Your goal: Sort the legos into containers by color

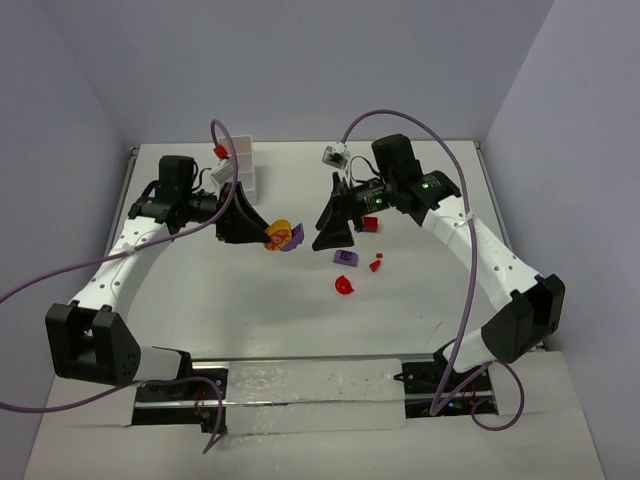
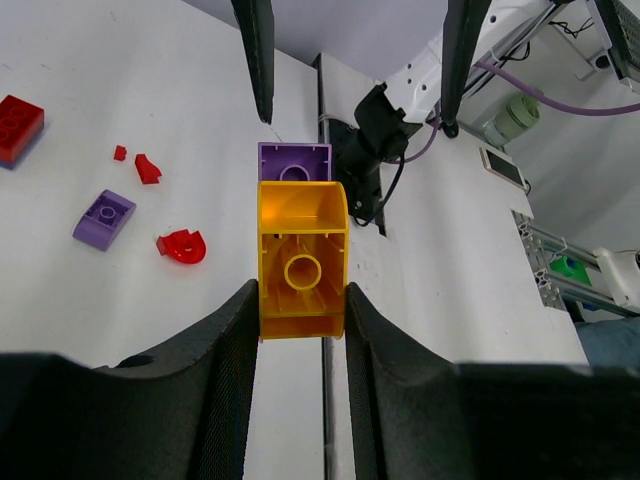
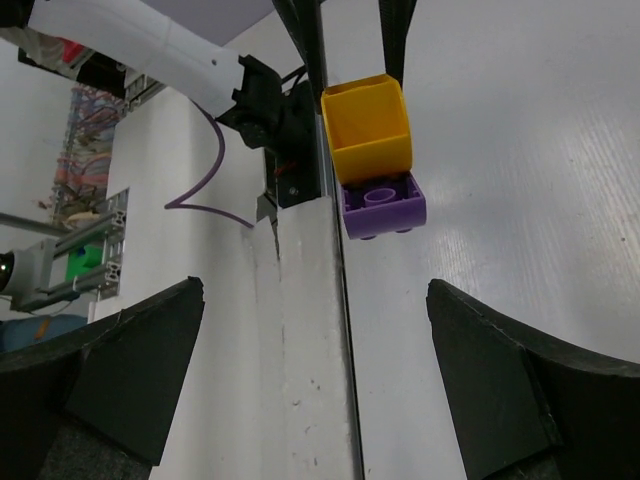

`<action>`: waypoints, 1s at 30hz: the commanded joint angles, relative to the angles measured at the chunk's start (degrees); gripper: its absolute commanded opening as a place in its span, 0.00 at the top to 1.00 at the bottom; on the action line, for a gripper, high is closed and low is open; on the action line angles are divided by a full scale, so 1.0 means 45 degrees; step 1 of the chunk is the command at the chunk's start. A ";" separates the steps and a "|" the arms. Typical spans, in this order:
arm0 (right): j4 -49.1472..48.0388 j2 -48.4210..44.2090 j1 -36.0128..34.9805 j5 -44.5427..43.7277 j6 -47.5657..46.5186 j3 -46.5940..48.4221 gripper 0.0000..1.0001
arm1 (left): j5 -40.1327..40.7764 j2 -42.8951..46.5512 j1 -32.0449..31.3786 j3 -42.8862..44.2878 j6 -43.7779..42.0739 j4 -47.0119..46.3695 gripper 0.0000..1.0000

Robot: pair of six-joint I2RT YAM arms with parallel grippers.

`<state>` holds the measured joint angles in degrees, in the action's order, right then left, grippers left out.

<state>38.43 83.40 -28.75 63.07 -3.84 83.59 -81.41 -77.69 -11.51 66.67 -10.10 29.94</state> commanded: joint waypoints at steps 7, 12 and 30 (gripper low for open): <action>-0.0832 0.0679 -0.0537 -0.1540 0.0150 0.1099 0.06 | -0.0762 -0.0092 -0.0008 0.0795 -0.1082 0.1203 1.00; -0.0881 0.0960 -0.0854 -0.1801 0.0094 0.1405 0.14 | -0.0828 -0.0540 -0.0113 0.1303 -0.2113 0.2590 1.00; -0.0036 0.1324 -0.1806 -0.2117 -0.1056 0.1636 0.53 | -0.1377 -0.3037 -0.0103 0.4024 -0.9889 1.0749 1.00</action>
<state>37.71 88.85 -35.92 52.53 -7.66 87.78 -84.16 -89.95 -11.94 81.16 -44.85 70.01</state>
